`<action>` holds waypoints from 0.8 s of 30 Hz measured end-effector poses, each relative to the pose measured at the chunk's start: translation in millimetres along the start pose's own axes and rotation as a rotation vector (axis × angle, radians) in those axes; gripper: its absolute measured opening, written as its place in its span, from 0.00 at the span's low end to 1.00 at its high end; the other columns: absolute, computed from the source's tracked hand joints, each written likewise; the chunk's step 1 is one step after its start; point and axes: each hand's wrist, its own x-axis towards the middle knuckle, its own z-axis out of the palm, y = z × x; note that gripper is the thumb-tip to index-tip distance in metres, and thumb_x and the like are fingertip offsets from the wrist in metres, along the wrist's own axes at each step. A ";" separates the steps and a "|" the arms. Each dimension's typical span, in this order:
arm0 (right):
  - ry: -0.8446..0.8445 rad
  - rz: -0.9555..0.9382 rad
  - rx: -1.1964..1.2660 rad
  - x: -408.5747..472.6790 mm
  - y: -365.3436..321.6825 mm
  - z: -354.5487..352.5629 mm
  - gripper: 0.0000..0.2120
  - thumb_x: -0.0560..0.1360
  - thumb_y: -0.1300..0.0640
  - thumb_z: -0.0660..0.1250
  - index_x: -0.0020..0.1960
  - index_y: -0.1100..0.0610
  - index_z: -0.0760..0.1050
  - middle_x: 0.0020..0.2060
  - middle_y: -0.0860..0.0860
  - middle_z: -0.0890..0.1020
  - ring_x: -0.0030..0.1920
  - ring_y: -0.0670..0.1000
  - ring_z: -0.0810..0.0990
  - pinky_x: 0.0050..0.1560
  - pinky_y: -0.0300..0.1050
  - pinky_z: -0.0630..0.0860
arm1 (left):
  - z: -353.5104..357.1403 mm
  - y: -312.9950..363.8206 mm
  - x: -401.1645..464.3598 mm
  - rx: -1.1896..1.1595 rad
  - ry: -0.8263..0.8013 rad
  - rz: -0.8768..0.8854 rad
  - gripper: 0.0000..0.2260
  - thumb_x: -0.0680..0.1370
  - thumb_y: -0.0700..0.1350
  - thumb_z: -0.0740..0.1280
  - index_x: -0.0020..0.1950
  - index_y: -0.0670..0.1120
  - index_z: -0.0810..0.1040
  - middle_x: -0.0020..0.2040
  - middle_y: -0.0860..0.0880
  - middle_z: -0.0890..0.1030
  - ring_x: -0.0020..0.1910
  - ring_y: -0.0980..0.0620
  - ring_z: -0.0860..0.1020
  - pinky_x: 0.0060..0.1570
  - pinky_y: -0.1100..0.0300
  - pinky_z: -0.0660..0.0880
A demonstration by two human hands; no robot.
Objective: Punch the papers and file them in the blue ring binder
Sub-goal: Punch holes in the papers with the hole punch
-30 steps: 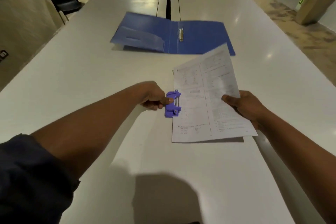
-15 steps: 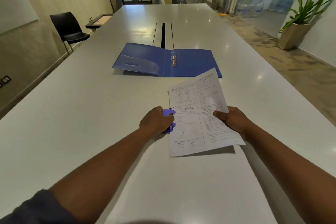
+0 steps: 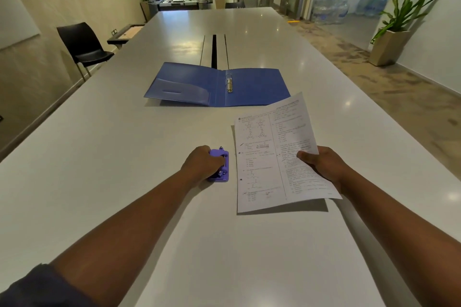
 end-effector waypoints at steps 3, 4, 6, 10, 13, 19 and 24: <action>-0.006 -0.012 0.016 -2.2 0.8 0.1 0.05 0.82 0.58 0.65 0.51 0.52 0.79 0.44 0.50 0.86 0.33 0.48 0.87 0.28 0.36 0.78 | -3.5 -2.1 1.8 -0.006 -0.001 -0.003 0.08 0.77 0.47 0.70 0.44 0.44 0.75 0.43 0.43 0.82 0.38 0.48 0.78 0.41 0.54 0.75; -0.006 -0.010 0.019 -2.4 1.4 -0.1 0.05 0.82 0.57 0.65 0.51 0.52 0.79 0.44 0.50 0.86 0.33 0.48 0.87 0.27 0.36 0.78 | -4.4 -2.4 1.4 -0.006 0.000 -0.005 0.09 0.77 0.48 0.71 0.44 0.44 0.75 0.43 0.44 0.82 0.38 0.48 0.78 0.42 0.54 0.75; -0.005 -0.009 0.022 -3.1 2.4 -0.8 0.04 0.82 0.57 0.65 0.53 0.53 0.79 0.45 0.50 0.87 0.34 0.49 0.87 0.28 0.37 0.78 | -4.9 -3.2 -1.1 -0.003 0.017 0.002 0.13 0.77 0.52 0.72 0.42 0.46 0.73 0.41 0.46 0.81 0.38 0.50 0.78 0.41 0.55 0.74; -0.008 -0.008 0.050 -3.5 4.5 -2.7 0.04 0.82 0.57 0.65 0.54 0.53 0.79 0.45 0.51 0.87 0.35 0.51 0.88 0.29 0.38 0.79 | -3.2 0.0 -11.9 0.067 0.219 0.054 0.16 0.77 0.58 0.71 0.50 0.47 0.73 0.45 0.50 0.78 0.40 0.52 0.76 0.35 0.59 0.69; 0.003 -0.010 0.077 -4.5 5.6 -4.5 0.04 0.82 0.57 0.66 0.54 0.53 0.80 0.44 0.50 0.88 0.35 0.51 0.88 0.29 0.38 0.79 | 2.0 8.6 -17.6 0.022 0.357 0.182 0.14 0.79 0.52 0.71 0.58 0.46 0.76 0.52 0.48 0.78 0.46 0.51 0.77 0.41 0.60 0.70; 0.021 -0.030 0.119 -10.9 7.3 -16.7 0.07 0.81 0.55 0.67 0.57 0.54 0.80 0.46 0.51 0.89 0.40 0.54 0.89 0.32 0.41 0.81 | 16.5 46.0 -33.8 -0.149 0.293 0.300 0.15 0.82 0.44 0.66 0.69 0.45 0.75 0.65 0.48 0.79 0.57 0.52 0.78 0.53 0.63 0.72; 0.049 -0.061 0.126 -20.2 10.1 -37.1 0.05 0.81 0.54 0.67 0.55 0.52 0.80 0.42 0.48 0.89 0.37 0.51 0.88 0.30 0.38 0.80 | 38.5 75.0 -37.1 -0.392 0.014 0.108 0.21 0.80 0.48 0.70 0.72 0.45 0.71 0.55 0.51 0.83 0.48 0.55 0.81 0.47 0.59 0.78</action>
